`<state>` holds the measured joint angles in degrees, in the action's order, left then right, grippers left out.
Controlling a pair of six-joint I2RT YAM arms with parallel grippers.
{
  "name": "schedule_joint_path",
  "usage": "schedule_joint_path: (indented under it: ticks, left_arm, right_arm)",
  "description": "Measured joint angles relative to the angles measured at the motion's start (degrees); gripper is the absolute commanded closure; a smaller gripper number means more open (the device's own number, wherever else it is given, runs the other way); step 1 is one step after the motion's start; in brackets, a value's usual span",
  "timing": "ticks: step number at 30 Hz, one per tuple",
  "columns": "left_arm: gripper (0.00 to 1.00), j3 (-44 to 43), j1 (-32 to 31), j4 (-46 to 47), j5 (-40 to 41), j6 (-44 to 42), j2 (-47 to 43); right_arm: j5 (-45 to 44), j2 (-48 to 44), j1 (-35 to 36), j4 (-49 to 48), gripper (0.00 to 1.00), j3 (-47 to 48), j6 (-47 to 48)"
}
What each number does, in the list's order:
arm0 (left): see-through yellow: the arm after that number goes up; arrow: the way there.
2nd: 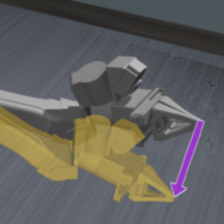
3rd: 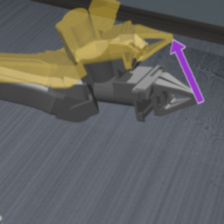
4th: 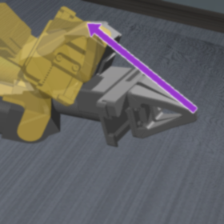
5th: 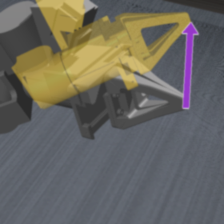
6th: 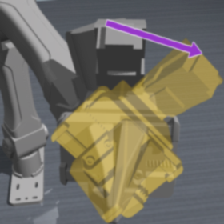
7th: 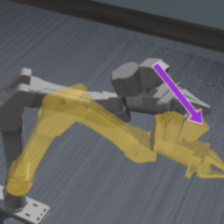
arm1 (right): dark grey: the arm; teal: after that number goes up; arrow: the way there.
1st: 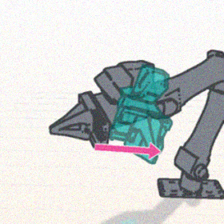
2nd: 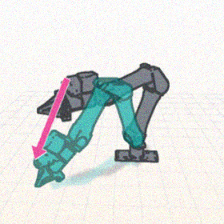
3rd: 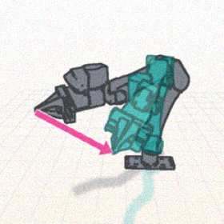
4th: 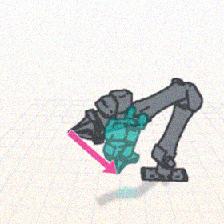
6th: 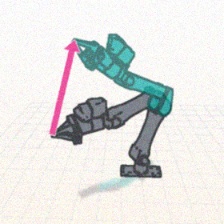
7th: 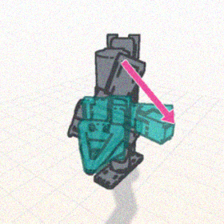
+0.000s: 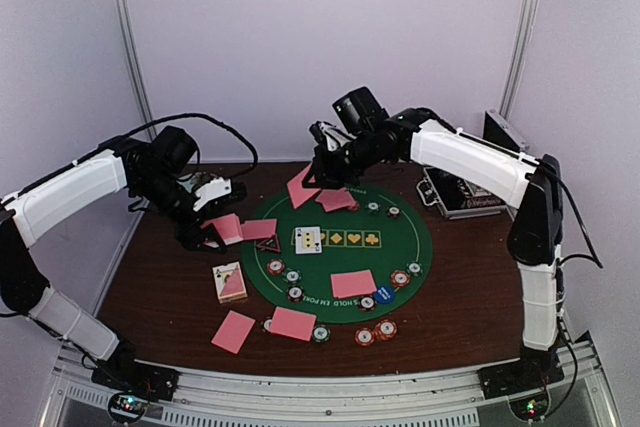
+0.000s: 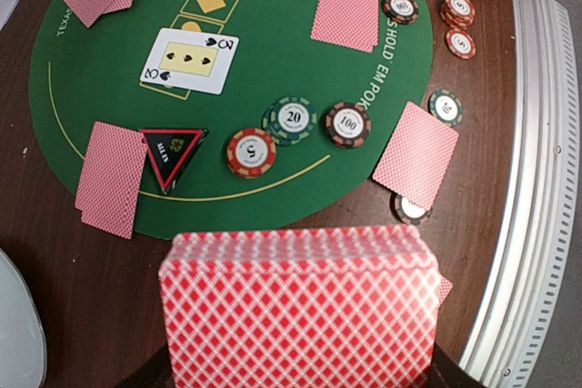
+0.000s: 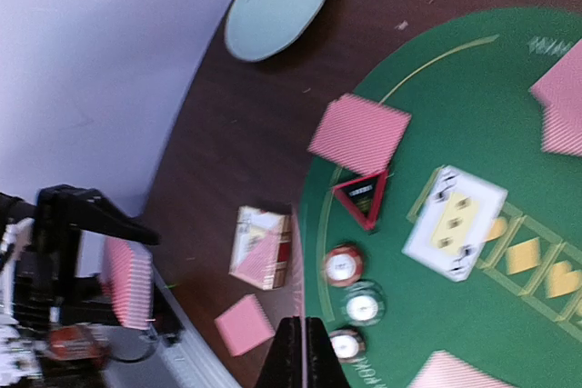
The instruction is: Distribute texas hold em gaming equipment
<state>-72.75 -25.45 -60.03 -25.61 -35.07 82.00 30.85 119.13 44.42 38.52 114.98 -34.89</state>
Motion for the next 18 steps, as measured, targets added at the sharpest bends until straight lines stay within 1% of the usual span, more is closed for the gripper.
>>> schedule_joint_path:
  ticks: [1, 3, 6, 8, 11, 14, 18]
  left_arm:
    - [1.0, 0.0, 0.0, 0.0, 0.0, 0.0, 0.0]
    - [1.0, 0.0, 0.0, 0.0, 0.0, 0.0, 0.0]
    - [1.0, 0.2, 0.0, 0.0, 0.1, 0.1, -0.3]
    - [1.0, 0.2, 0.0, 0.0, 0.1, 0.1, -0.5]
    - [1.0, 0.2, 0.0, 0.0, 0.1, 0.1, -0.8]
    - [1.0, 0.3, 0.0, 0.0, 0.6, 0.1, -0.8]
    - [1.0, 0.5, 0.0, 0.0, 1.2, 0.1, -1.2]
  right_arm:
    - [-5.0, 0.0, 0.0, 3.5, 1.0, 2.9, 4.4]
    - [-12.9, 0.0, 0.4, 7.5, 1.0, 5.7, 11.0]
    - [-26.4, 0.5, 2.0, 11.9, 1.0, 6.7, 20.9]
    - [-34.1, 1.8, 3.5, 13.1, 1.0, 6.5, 27.0]
    - [-45.0, 3.9, 6.1, 12.2, 1.0, 4.0, 36.3]
    - [-52.0, 5.7, 7.8, 10.4, 1.0, 1.5, 43.8]
    - [-58.5, 6.8, 9.3, 5.3, 1.0, -2.3, 52.7]
